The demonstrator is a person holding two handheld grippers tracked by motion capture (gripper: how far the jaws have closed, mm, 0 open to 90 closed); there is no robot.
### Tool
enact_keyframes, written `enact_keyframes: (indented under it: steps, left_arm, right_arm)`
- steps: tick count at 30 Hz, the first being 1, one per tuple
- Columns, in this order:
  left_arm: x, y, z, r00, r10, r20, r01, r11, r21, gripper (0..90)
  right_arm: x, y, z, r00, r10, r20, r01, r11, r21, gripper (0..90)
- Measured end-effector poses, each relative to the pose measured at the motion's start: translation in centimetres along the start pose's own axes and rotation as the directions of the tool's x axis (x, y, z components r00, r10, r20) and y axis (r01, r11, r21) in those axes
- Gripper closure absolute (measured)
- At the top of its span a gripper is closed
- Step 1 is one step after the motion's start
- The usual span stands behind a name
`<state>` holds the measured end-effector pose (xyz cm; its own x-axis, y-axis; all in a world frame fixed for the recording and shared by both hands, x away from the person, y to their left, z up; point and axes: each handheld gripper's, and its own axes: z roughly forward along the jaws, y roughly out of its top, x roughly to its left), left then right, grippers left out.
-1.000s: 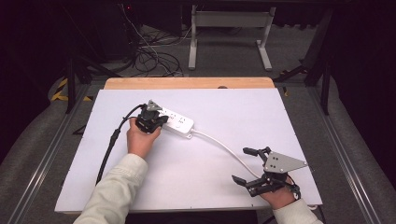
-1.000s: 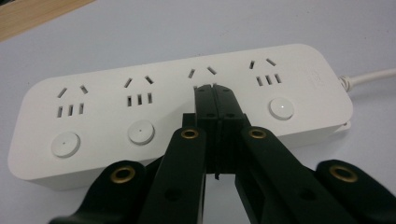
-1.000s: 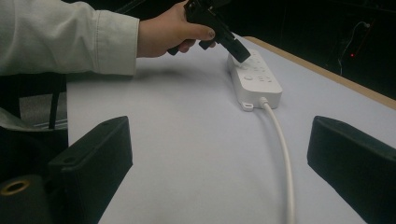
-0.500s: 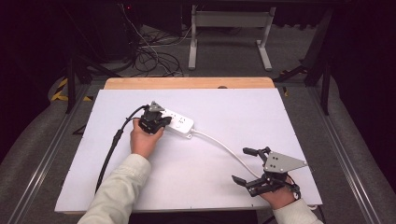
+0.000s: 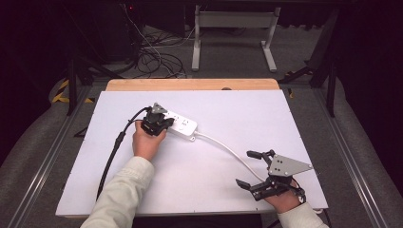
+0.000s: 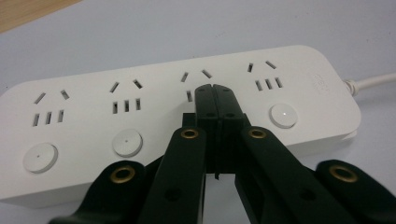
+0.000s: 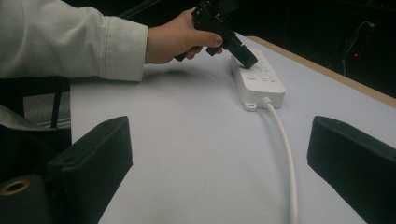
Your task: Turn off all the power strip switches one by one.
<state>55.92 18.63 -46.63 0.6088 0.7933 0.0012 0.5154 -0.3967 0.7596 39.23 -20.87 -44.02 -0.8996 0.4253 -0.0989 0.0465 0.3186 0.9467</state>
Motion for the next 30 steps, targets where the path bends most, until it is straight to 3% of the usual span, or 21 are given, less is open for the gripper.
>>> enact_keyframes:
  steps: [16, 19, 23, 28, 29, 30]
  left_arm:
    - [-0.09, -0.03, 0.08, 0.9999, 0.013, -0.008, -0.013, 0.9999, -0.003, 90.0]
    - [-0.33, 0.04, 0.11, 0.9991, 0.029, -0.030, -0.029, 0.9996, 0.001, 90.0]
    - [-0.09, 0.01, 0.16, 0.9998, 0.011, -0.014, -0.011, 0.9999, 0.007, 90.0]
    - [-0.42, 0.18, 0.17, 0.9995, 0.013, -0.028, -0.013, 0.9998, 0.015, 90.0]
    - [-0.68, 0.46, -0.14, 0.9968, 0.043, -0.067, -0.043, 0.9990, 0.012, 90.0]
    - [-0.68, 0.46, -0.14, 0.9968, 0.043, -0.067, -0.043, 0.9990, 0.012, 90.0]
  right_arm:
    - [0.08, 0.02, -0.03, 1.0000, -0.004, -0.003, 0.004, 1.000, -0.002, 7.1]
    - [0.10, 0.02, -0.02, 1.0000, -0.002, -0.003, 0.002, 1.000, -0.002, 7.1]
    - [0.18, 0.03, 0.02, 1.0000, -0.006, -0.007, 0.006, 1.000, 0.001, 7.1]
    - [0.20, 0.05, 0.02, 0.9999, -0.007, -0.008, 0.007, 1.000, 0.001, 7.1]
    - [0.17, 0.06, -0.02, 0.9999, -0.008, -0.006, 0.008, 1.000, 0.000, 7.1]
    - [0.16, 0.06, -0.05, 1.0000, -0.006, -0.003, 0.006, 1.000, -0.001, 7.1]
